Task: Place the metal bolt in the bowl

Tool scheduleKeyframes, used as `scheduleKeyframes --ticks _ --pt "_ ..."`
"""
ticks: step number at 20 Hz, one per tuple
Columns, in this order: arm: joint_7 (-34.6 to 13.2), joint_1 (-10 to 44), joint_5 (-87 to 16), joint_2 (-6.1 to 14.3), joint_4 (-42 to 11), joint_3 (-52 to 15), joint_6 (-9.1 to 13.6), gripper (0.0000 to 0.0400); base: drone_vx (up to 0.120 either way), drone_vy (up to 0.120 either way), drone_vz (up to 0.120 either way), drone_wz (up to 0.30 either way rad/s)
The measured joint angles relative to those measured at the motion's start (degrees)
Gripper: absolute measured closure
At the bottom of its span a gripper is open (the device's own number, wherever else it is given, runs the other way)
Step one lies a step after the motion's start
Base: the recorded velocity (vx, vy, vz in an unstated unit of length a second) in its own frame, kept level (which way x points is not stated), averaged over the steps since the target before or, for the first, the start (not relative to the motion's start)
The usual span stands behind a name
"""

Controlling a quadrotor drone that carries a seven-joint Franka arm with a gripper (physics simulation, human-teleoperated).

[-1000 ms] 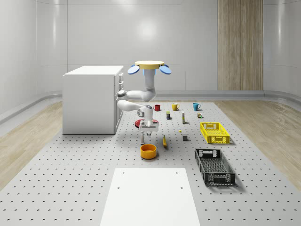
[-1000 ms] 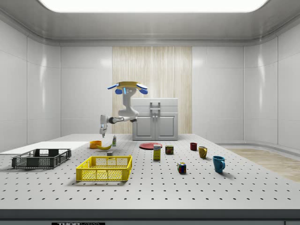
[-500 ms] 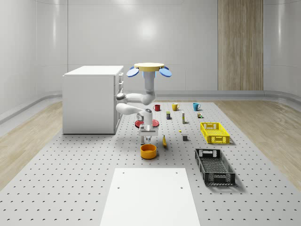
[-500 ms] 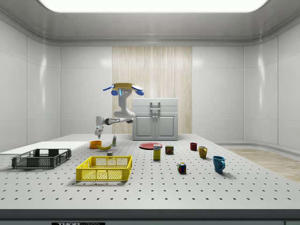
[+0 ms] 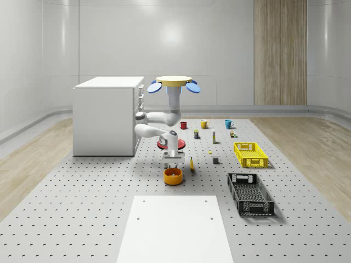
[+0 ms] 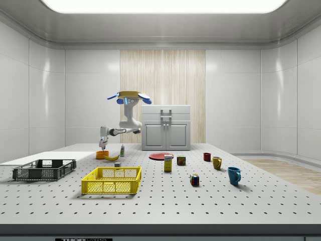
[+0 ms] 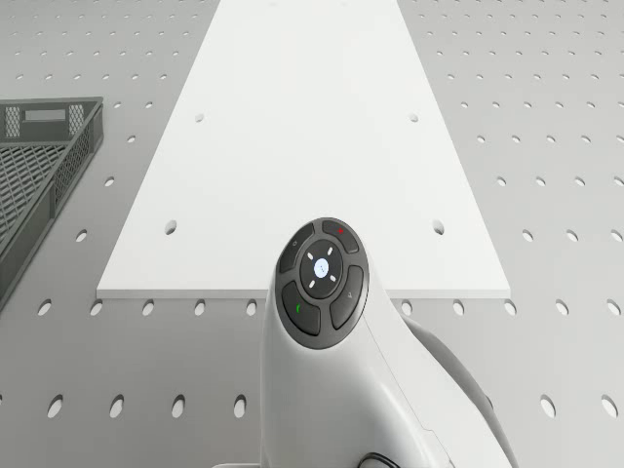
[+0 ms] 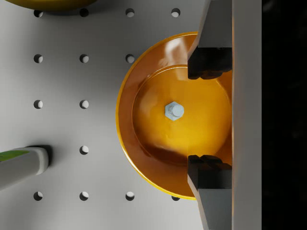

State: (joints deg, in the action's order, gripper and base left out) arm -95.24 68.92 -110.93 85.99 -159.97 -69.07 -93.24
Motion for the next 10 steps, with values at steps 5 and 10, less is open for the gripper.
scheduleKeyframes --ticks 5,10 --pt "0.0 0.01 0.01 0.02 0.0 0.0 -0.02 0.0034 0.0 0.0 0.0 0.0" --pt "-0.01 0.02 0.02 0.05 0.0 -0.01 -0.04 0.001 0.0 0.0 0.0 0.0"
